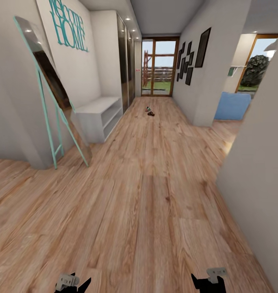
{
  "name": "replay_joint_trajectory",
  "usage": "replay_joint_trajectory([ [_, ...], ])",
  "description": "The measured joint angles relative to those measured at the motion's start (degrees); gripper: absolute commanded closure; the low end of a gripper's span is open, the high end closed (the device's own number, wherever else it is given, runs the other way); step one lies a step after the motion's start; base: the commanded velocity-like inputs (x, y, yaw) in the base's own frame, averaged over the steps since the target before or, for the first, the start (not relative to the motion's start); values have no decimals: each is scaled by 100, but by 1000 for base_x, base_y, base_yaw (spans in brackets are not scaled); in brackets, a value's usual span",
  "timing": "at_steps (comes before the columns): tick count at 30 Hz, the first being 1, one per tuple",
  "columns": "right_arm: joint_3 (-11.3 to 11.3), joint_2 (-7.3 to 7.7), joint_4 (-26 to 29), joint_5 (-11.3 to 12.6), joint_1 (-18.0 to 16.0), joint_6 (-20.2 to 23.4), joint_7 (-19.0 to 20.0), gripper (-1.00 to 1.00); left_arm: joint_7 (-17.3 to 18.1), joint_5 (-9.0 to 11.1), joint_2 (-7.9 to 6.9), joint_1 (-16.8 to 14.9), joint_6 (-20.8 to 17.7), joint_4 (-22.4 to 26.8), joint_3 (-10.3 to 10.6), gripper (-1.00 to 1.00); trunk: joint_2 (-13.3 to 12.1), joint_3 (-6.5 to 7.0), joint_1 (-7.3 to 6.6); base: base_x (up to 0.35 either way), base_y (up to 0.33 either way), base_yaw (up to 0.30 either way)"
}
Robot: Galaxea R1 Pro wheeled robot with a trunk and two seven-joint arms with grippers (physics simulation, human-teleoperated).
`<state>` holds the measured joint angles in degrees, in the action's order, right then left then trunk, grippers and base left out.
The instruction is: Pick up the two gym shoes and the two sandals from the corridor floor and place them onto the hallstand (shoe rack) in the corridor, making sure they are on the rack and not on the floor. Arrange them so the two gym shoes are next to each other and the two sandals are next to each other.
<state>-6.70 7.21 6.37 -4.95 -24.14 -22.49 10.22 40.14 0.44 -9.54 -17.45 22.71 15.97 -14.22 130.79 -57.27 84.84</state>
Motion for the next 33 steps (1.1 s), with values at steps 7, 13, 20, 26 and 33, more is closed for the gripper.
replay_joint_trajectory([
  [7,0,0,0,-5,0,0,1,-100,0,2,3,0,0,0,0,-100,0,0,0,339,0,0],
  [13,0,0,0,-7,0,0,0,-100,0,-2,7,0,0,0,0,-100,0,0,0,339,0,0],
  [20,0,0,2,-7,0,0,1,-100,0,2,8,0,0,0,0,-100,0,0,0,339,0,0],
  [26,1,0,6,-3,0,-6,4,-100,0,4,6,0,0,0,0,-100,0,0,0,339,0,0],
  [33,0,3,8,-3,0,-8,1,-100,0,5,8,0,0,0,0,-100,0,0,0,339,0,0],
])
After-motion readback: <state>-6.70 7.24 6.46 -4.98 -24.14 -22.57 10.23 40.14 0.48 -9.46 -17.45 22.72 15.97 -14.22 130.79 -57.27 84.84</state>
